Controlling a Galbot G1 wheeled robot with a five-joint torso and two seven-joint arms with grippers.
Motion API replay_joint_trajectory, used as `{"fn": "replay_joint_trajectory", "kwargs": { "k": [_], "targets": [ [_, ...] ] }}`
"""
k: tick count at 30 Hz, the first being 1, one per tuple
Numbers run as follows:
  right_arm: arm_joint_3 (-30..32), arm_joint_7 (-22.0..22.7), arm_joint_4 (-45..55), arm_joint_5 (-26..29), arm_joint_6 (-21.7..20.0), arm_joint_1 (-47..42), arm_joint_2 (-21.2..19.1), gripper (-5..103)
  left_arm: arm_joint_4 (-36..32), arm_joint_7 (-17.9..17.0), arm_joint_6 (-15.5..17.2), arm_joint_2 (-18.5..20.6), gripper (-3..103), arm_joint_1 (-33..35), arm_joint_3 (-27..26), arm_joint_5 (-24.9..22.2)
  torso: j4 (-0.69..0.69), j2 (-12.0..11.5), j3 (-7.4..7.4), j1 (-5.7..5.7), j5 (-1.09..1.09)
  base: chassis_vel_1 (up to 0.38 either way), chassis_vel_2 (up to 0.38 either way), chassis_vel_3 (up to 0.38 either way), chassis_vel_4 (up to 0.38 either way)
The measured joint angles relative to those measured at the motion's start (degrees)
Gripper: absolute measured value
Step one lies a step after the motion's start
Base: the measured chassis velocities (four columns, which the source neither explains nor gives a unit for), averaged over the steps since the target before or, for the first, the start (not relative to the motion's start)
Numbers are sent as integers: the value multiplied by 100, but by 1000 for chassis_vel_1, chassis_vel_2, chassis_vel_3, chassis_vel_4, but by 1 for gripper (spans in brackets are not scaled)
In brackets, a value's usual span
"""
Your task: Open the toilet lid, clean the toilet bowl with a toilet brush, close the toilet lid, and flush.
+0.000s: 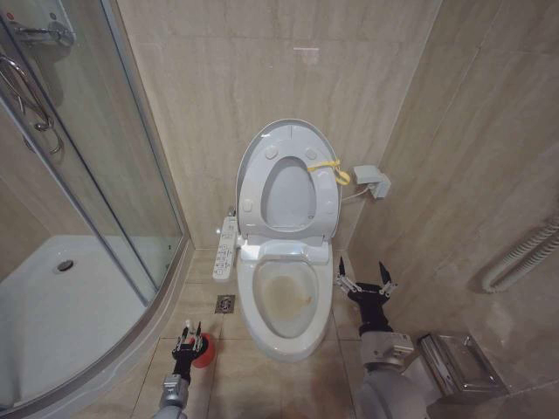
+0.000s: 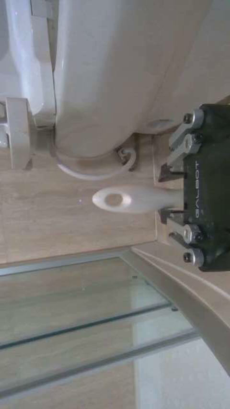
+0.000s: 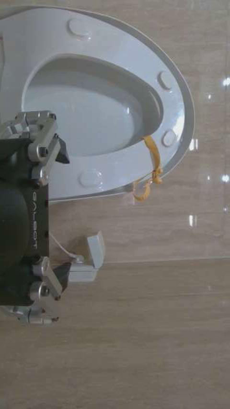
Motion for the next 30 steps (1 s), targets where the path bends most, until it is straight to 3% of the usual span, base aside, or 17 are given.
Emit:
{"fn": "replay_joint_trajectory", "kwargs": {
  "k": [5, 6, 13, 30],
  "targets": [
    [0, 0, 0, 0, 0, 0, 0, 100, 25, 26, -76, 31, 34, -10, -83, 33, 0, 0, 0, 0, 0, 0, 0, 0, 0],
    [0, 0, 0, 0, 0, 0, 0, 100, 22, 32, -98, 35, 19, -7, -94, 49, 0, 0, 0, 0, 0, 0, 0, 0, 0],
    [0, 0, 0, 0, 0, 0, 0, 100, -252, 29, -160, 43, 19, 139, -112, 71, 0, 0, 0, 0, 0, 0, 0, 0, 0],
    [0, 0, 0, 0, 0, 0, 0, 100, -2767, -232, -98, 160, 19, 1379, -90, 102, -1, 0, 0, 0, 0, 0, 0, 0, 0]
  ]
}}
